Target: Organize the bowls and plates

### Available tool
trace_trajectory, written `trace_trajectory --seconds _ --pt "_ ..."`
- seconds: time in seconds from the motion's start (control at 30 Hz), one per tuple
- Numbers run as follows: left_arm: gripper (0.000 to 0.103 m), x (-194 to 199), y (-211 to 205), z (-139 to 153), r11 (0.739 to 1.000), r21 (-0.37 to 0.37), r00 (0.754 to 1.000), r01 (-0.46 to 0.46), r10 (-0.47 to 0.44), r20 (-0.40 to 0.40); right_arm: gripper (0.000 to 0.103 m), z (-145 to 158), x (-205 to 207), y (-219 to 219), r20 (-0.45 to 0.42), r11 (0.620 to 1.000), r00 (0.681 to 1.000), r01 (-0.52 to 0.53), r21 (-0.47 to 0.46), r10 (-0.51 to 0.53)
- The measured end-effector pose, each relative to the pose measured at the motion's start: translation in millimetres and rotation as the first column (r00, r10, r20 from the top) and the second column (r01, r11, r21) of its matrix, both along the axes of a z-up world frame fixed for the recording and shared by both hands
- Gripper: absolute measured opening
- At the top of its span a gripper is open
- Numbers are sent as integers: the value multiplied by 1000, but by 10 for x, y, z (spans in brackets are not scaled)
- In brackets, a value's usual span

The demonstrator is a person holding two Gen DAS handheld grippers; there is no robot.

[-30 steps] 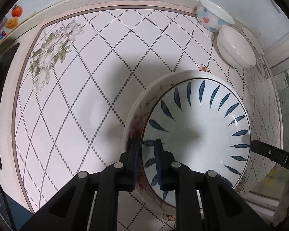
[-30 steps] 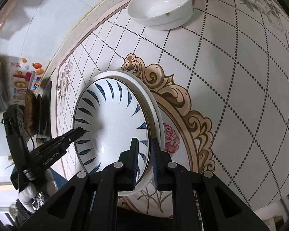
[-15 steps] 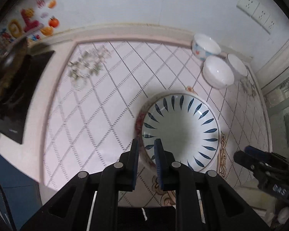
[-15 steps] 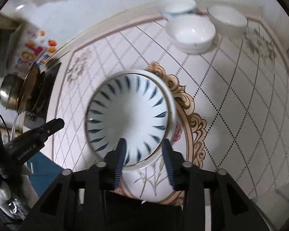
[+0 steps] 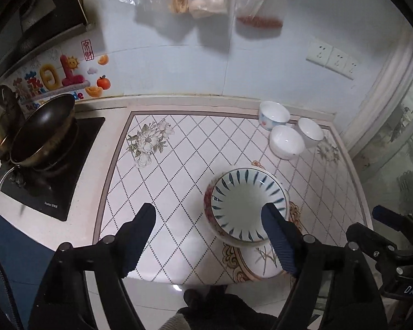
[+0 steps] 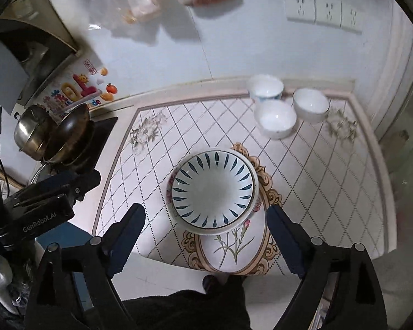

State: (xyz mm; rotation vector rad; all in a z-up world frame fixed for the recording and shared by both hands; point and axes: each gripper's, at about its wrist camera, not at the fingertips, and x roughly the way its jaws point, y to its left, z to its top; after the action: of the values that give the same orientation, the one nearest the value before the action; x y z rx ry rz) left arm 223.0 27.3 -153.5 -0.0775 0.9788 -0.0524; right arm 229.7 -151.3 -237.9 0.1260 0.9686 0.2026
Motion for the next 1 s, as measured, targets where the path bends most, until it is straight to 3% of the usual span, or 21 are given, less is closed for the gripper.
trace_trajectory --seconds 0.33,0.57,0.77,1.0 --pt "100 -455 23 62 997 -44 998 65 -65 -11 94 240 -580 185 17 999 999 29 -46 -28" --pt "100 -478 -71 -24 998 -39 997 57 -58 -41 95 172 -706 90 -7 999 999 39 -27 -39" --pt "100 -186 -285 -67 1000 -4 1000 21 -21 1 96 -28 -381 -277 -18 996 999 33 78 -31" --pt "100 770 -847 -261 1000 3 1000 5 -5 5 97 -367 486 -1050 -75 978 994 94 185 -81"
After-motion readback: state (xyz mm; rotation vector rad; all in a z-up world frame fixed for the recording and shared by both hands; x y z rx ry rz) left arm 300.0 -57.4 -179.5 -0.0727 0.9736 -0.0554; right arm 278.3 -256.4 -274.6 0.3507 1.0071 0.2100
